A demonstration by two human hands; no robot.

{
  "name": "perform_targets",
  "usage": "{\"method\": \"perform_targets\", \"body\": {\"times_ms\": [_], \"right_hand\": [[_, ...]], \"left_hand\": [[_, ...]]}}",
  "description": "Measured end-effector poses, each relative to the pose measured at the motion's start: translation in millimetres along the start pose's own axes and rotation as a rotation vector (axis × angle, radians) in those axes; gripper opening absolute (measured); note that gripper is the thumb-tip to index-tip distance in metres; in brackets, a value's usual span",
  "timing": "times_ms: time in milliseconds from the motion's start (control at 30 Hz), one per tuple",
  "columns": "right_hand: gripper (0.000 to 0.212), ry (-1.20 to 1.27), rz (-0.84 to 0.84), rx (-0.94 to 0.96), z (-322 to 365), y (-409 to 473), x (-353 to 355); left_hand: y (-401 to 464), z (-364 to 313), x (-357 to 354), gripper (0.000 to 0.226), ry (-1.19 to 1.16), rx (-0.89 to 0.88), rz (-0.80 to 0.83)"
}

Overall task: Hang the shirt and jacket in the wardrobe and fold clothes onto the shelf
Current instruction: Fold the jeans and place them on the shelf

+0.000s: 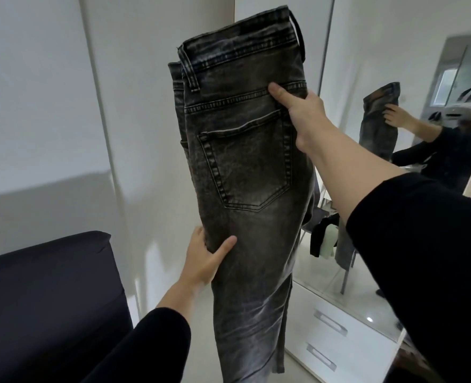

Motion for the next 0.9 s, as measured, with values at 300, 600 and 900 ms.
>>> {"method": "perform_targets", "body": {"times_ms": [300, 600, 900], "right_hand": [[0.021, -0.102, 0.0, 0.091, 22.1, -3.9, 1.3], [0.033, -0.186, -0.088, 0.088, 4.5, 0.1, 19.3], [0.033, -0.431, 0.25, -0.107, -25.8, -12.4, -4.1]], "left_hand": [[2.8, -32.0, 10.8, 0.058, -0.026, 0.03, -0.175], [-14.4, -8.6, -11.0, 0.031, -0.309, 0.544, 0.3], [-4.2, -20.9, -12.1, 0.038, -0.4, 0.492, 0.184]]}}
Point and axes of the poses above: each hand's wrist, its own y-axis towards the middle knuckle, its own x-axis out of the back of the hand, z = x × y, the point moved 9 cm from there along y, towards the middle knuckle, and after that the axes turned 3 degrees about -x, right-handed, at the moved point
